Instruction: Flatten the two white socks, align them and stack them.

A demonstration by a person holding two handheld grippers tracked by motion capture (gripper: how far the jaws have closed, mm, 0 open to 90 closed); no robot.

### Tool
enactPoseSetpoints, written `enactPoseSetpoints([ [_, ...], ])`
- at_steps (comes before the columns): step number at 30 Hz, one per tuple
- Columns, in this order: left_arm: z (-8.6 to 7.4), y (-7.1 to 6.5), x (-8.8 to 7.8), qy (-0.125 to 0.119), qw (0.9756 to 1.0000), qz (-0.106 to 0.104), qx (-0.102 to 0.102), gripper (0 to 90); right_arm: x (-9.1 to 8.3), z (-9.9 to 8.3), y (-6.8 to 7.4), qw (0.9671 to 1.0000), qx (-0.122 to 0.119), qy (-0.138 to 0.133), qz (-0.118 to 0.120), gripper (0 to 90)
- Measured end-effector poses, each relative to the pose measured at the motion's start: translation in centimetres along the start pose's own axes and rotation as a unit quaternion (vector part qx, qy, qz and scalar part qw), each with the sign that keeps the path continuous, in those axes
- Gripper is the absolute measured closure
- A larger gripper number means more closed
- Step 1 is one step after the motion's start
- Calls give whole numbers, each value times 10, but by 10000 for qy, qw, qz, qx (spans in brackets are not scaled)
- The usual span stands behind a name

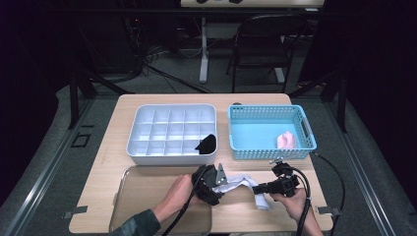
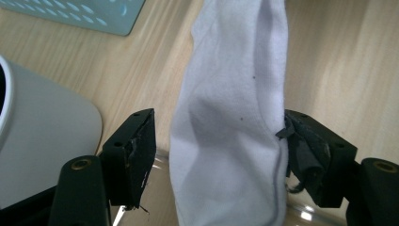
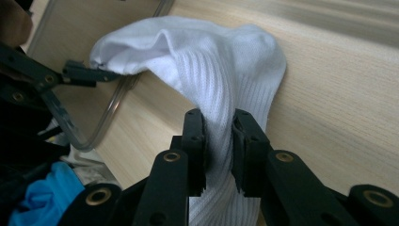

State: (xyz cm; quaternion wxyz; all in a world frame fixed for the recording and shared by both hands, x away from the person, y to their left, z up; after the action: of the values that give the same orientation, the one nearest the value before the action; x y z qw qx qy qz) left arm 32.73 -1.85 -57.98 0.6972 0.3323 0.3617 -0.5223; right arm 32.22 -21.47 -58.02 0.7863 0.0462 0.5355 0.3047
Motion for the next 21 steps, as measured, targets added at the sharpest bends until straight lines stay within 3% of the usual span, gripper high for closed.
enactPoseSetpoints([
  [2,2,-1,6,31,10000,5,85,351,1,1,-5,10000,57,43,8,766],
  [5,4,-1,15,36,9998,-33,200,616,0,4,-9,9998,113,-14,-153,757],
  [6,4,-1,18,57,9998,-2,204,691,-1,4,-10,9996,115,-17,-253,748],
  [7,5,-1,19,-4,9999,34,163,750,-1,4,-12,9986,43,-18,-518,734],
  [9,6,1,19,-60,10000,45,-38,835,-1,4,-13,9967,-50,-128,-801,698],
  [11,7,2,18,-136,9996,18,-241,845,-3,3,-11,9900,-262,-294,-1354,616],
  [12,8,3,16,-142,9992,-38,-360,846,-3,3,-9,9870,-391,-339,-1519,576],
  [13,8,4,13,-155,9988,-80,-465,847,-4,2,-7,9818,-549,-392,-1778,549],
  [15,10,6,8,-242,9971,-172,-694,847,-4,-1,1,9733,-820,-533,-2077,496],
  [16,11,7,6,-292,9964,-168,-775,847,-4,-3,4,9668,-952,-531,-2313,470],
  [19,13,9,0,-378,9945,-201,-961,847,2,-12,19,9569,-1264,-594,-2548,395],
  [21,13,10,-2,-419,9931,-303,-1054,846,8,-16,27,9535,-1439,-559,-2587,361],
])
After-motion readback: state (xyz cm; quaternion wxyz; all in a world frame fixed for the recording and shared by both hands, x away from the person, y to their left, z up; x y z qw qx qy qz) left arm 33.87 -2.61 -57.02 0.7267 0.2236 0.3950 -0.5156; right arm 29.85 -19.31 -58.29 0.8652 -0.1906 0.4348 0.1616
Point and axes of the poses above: each handheld gripper's, and its own axes: x roughly forward along the jaws, z roughly out of its top, y roughly to its left, the point moved 6 cm from there along x, roughly forward along the jaws, and after that the axes turned 9 degrees about -z, right-handed, at the moved point
